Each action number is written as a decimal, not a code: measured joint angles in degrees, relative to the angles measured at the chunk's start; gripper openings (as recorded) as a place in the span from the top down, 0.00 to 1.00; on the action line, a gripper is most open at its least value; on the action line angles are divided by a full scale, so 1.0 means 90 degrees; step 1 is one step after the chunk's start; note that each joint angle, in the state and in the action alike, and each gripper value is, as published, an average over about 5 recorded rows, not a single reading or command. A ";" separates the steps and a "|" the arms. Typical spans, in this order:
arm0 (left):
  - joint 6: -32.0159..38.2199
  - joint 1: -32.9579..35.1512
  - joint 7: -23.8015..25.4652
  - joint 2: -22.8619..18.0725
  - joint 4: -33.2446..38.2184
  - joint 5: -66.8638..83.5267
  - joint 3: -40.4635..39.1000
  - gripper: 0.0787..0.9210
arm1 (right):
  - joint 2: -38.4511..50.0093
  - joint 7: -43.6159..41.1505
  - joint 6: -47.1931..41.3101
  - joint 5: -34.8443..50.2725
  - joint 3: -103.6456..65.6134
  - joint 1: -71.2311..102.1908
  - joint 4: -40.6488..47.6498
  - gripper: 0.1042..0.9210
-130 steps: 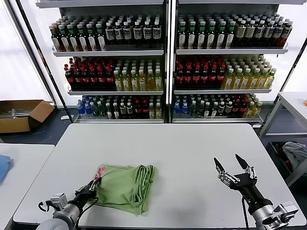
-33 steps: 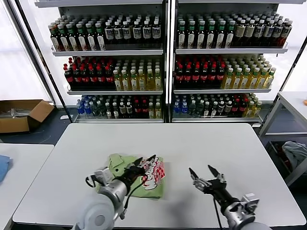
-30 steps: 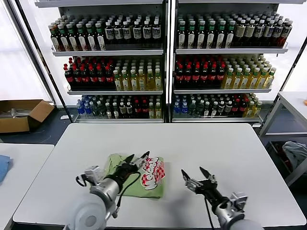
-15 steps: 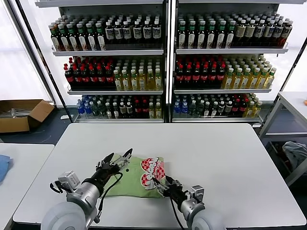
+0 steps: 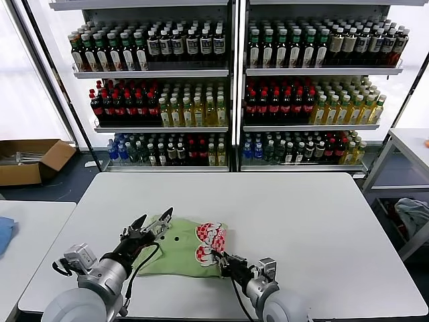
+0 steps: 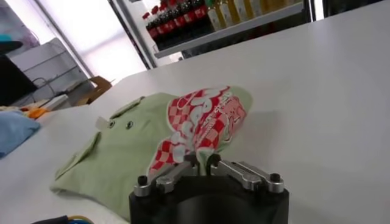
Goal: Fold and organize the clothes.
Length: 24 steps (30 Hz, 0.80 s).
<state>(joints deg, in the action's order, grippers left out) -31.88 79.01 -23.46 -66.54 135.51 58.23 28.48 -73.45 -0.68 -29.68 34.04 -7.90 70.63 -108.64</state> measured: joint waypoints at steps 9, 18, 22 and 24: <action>-0.0003 0.0004 -0.0044 -0.0051 0.0052 0.0005 0.0012 0.12 | 0.0747 -0.0378 -0.0155 0.0015 -0.0756 0.0367 -0.0353 0.97; -0.0014 0.0023 -0.0088 -0.0118 0.0089 -0.0007 -0.0017 0.12 | 0.1393 -0.0753 -0.0201 -0.0177 -0.1499 0.0667 -0.0431 0.92; -0.0017 0.0077 -0.0102 -0.0124 0.0138 -0.0004 0.0031 0.12 | 0.1473 -0.0822 -0.0109 -0.0289 -0.1749 0.0787 -0.0519 0.79; -0.0017 0.0108 -0.0109 -0.0135 0.0163 -0.0002 0.0046 0.12 | 0.1490 -0.0829 -0.0013 -0.0332 -0.1851 0.0817 -0.0544 0.71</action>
<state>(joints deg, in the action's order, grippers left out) -32.03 79.98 -24.44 -67.75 136.98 58.21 28.89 -60.04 -8.14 -29.80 31.05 -24.55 77.98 -113.53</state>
